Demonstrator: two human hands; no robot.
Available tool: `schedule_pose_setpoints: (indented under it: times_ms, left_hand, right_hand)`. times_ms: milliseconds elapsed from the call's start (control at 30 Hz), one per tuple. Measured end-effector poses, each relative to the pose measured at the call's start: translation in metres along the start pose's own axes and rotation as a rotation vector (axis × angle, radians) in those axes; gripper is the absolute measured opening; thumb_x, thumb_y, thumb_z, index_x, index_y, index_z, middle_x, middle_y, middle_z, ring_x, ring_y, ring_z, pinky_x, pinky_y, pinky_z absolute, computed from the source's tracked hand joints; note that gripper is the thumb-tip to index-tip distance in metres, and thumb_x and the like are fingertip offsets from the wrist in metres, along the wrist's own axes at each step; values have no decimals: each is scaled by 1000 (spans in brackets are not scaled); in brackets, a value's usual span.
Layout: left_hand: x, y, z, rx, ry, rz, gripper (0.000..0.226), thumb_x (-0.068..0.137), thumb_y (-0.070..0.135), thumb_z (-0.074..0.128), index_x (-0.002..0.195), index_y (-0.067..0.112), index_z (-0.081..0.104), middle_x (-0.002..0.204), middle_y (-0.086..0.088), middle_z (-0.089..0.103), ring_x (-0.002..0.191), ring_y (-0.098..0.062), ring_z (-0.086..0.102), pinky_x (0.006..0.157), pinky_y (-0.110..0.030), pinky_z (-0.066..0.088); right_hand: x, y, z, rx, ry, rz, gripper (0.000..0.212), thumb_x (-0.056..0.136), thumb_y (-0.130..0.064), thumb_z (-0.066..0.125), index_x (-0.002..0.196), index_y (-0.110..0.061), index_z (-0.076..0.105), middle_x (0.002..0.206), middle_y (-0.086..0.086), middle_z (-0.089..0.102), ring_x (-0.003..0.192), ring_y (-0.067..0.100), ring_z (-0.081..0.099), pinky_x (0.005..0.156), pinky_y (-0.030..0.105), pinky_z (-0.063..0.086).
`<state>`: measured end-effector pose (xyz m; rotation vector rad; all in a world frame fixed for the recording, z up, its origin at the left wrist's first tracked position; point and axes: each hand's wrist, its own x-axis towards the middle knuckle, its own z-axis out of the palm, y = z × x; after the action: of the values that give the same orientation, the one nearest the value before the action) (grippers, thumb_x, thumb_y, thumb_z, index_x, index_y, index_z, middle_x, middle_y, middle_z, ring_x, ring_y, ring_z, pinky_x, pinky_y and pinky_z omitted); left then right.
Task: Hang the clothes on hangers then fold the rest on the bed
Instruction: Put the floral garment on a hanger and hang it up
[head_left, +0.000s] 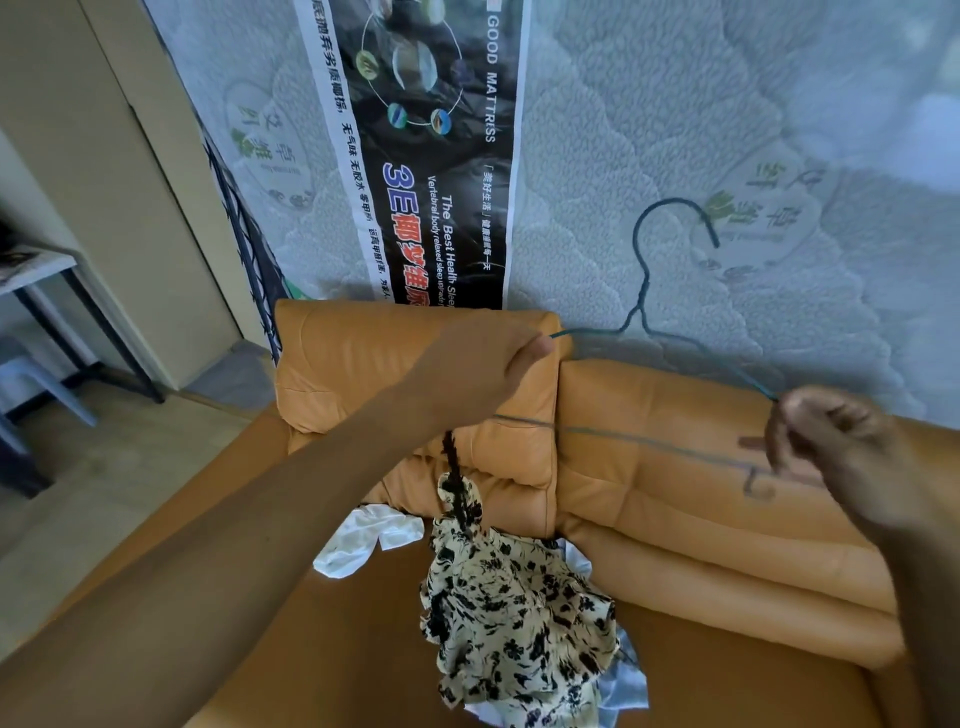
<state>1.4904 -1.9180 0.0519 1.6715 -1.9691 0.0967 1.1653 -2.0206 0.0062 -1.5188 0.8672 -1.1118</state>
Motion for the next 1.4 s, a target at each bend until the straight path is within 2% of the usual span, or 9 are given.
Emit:
schedule_pose_setpoints:
  times_ms: [100, 200, 433, 667, 900, 1033, 1133, 1267, 1400]
  left_hand:
    - [15, 16, -10, 16, 10, 15, 45, 108, 40, 33, 64, 27, 30, 54, 7, 35, 49, -8, 36, 51, -41, 39]
    - [29, 21, -16, 17, 13, -5, 48, 108, 37, 35, 63, 21, 37, 53, 8, 37, 49, -6, 37, 52, -35, 33]
    - [58, 53, -30, 118, -10, 107, 49, 108, 34, 37, 61, 24, 27, 57, 7, 33, 54, -6, 32, 60, -34, 27]
    - [66, 47, -62, 213, 16, 132, 49, 109, 35, 33, 62, 22, 27, 63, 5, 32, 57, -7, 29, 72, -44, 44]
    - [70, 25, -101, 247, 60, 149, 49, 110, 31, 32, 65, 12, 39, 60, -1, 36, 53, -11, 36, 58, -23, 23]
    - [63, -2, -117, 281, 42, 142, 47, 110, 31, 33, 66, 16, 41, 59, -3, 38, 52, -12, 37, 55, -15, 21]
    - [54, -27, -120, 260, 31, 159, 46, 110, 33, 33, 65, 25, 43, 57, -5, 41, 51, -16, 41, 56, -26, 31]
    - [47, -60, -110, 273, 58, 128, 72, 104, 51, 22, 83, -5, 63, 53, -12, 46, 49, -29, 47, 56, -42, 45]
    - [38, -87, -97, 272, 60, 159, 86, 101, 65, 17, 84, -5, 63, 54, -14, 51, 51, -35, 52, 57, -52, 50]
  right_hand:
    - [-4, 36, -15, 308, 379, 169, 27, 104, -32, 47, 84, -19, 60, 77, 3, 63, 77, 17, 66, 84, 31, 60]
    - [-20, 97, 12, 238, 679, 395, 19, 102, -32, 53, 85, -23, 50, 75, 0, 53, 68, 14, 54, 68, 27, 50]
    - [-88, 116, 207, -163, -127, 314, 32, 89, -36, 76, 103, -16, 56, 95, 5, 60, 85, 17, 59, 73, 21, 49]
    - [-56, 144, 226, -579, -22, 194, 16, 86, -14, 62, 92, -23, 50, 85, -5, 57, 74, 16, 56, 56, 29, 40]
    - [-45, 194, 172, -747, -72, 461, 26, 83, -8, 65, 104, -22, 59, 99, 0, 67, 92, 24, 65, 80, 43, 58]
    - [-44, 213, 110, -815, -79, 497, 24, 86, -13, 69, 109, -15, 62, 105, 11, 70, 98, 33, 66, 78, 36, 53]
    - [-38, 209, 58, -818, -66, 512, 21, 90, -14, 69, 111, -9, 66, 87, 9, 70, 77, 28, 66, 60, 29, 45]
    - [-28, 177, 6, -769, -112, 505, 24, 89, -19, 75, 74, -18, 55, 58, 0, 48, 54, 17, 44, 56, 31, 32]
    - [-31, 127, -20, -448, -157, 402, 35, 89, 0, 62, 69, -21, 43, 63, 3, 39, 58, 15, 35, 54, 29, 32]
